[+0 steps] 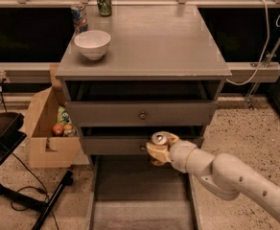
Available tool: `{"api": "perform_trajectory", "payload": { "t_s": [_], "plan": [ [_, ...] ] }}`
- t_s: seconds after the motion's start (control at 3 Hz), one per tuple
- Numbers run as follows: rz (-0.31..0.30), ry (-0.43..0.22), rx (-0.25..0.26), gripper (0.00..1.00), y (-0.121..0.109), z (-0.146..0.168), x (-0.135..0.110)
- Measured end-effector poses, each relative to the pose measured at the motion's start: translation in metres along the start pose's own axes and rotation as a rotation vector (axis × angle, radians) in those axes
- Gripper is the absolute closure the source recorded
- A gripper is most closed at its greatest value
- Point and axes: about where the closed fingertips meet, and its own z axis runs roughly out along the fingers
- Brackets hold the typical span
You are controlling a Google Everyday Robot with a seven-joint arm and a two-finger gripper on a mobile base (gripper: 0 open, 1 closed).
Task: Place orange can into bottom drawer
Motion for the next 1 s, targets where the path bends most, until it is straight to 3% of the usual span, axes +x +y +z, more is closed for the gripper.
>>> {"api": "perform_trajectory", "payload": {
  "t_s": [0.33,0.67,1.0],
  "plan": [
    [-0.041,-0.047,-0.070,1.00,0.017,0.041,0.046],
    [0.060,-0.065,-0.159,1.00,0.038,0.089,0.135],
    [0.158,-0.052,-0.206,1.00,0.060,0.099,0.183]
  ]
}}
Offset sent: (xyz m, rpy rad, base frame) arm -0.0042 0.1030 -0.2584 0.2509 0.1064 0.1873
